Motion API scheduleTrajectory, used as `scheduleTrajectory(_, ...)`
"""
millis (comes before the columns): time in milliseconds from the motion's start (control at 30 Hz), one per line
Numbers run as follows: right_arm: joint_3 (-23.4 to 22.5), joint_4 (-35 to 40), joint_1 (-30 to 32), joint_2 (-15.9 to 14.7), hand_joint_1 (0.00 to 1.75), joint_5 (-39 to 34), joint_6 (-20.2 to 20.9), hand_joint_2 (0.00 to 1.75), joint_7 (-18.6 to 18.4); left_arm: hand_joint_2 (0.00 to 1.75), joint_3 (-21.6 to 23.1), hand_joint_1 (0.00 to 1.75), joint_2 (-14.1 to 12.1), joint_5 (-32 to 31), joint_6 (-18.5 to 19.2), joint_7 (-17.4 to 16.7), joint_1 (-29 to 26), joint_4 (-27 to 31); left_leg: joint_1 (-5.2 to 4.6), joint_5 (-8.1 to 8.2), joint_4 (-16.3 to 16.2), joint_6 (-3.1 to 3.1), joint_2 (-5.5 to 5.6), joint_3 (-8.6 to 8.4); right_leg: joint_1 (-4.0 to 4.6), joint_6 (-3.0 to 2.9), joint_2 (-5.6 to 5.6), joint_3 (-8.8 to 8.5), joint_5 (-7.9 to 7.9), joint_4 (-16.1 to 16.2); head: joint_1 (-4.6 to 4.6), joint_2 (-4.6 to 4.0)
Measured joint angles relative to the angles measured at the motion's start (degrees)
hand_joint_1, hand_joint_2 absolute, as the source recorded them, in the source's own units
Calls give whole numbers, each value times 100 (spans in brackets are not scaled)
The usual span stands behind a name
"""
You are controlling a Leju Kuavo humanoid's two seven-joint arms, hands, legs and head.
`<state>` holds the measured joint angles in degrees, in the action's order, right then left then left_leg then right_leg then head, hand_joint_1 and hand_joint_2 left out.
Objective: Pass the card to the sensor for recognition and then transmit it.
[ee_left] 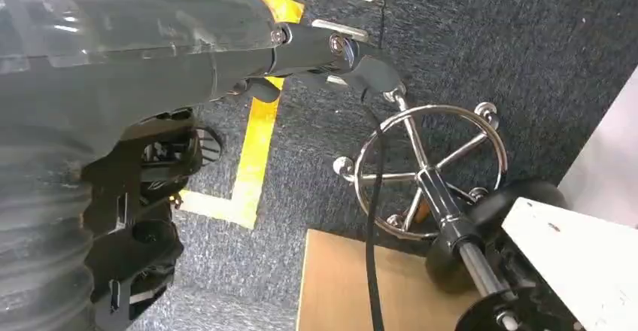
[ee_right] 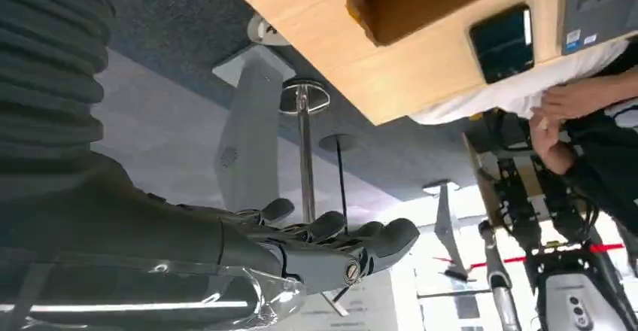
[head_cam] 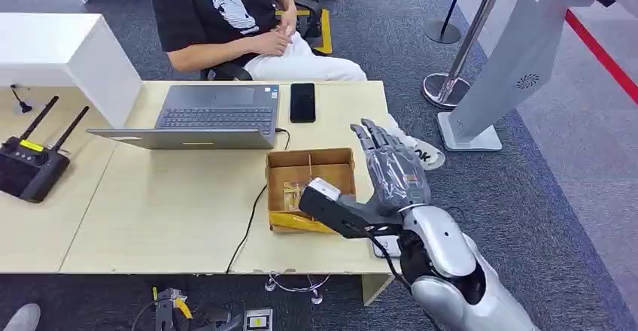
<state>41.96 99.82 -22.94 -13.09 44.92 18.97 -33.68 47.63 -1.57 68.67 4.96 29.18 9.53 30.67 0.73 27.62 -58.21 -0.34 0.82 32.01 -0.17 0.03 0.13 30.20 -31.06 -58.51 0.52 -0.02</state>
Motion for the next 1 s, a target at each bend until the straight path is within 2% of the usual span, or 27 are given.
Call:
scheduleTrajectory(167, 79, 2, 3, -31, 0, -24, 55, 175, -9, 175, -39, 0, -2, 11, -15, -11, -12, 0, 0, 0, 0, 0, 0, 1, 0, 0, 0, -1, 0, 0, 0, 0)
scheduleTrajectory(300, 217, -37, 0, -37, 0, -17, 263, 175, -35, 175, -66, 0, -11, 18, -31, -70, -15, 2, -1, 0, 0, 0, 0, 4, 0, 0, -1, -1, 0, 0, 2, 0)
scheduleTrajectory(767, 619, -949, -106, 87, 0, 18, 179, 175, 11, 175, -109, 0, -26, 57, -94, -125, -58, 85, -1, -1, 1, 0, 4, 5, 0, 0, -2, -2, 0, -1, 2, 0)
scheduleTrajectory(1000, 693, -1326, -191, 147, 0, 391, 188, 175, 0, 175, -140, 0, -30, 114, -96, -125, -65, 114, -1, -1, 1, 0, 5, 5, 0, 0, -2, -3, 0, 0, 2, 0)
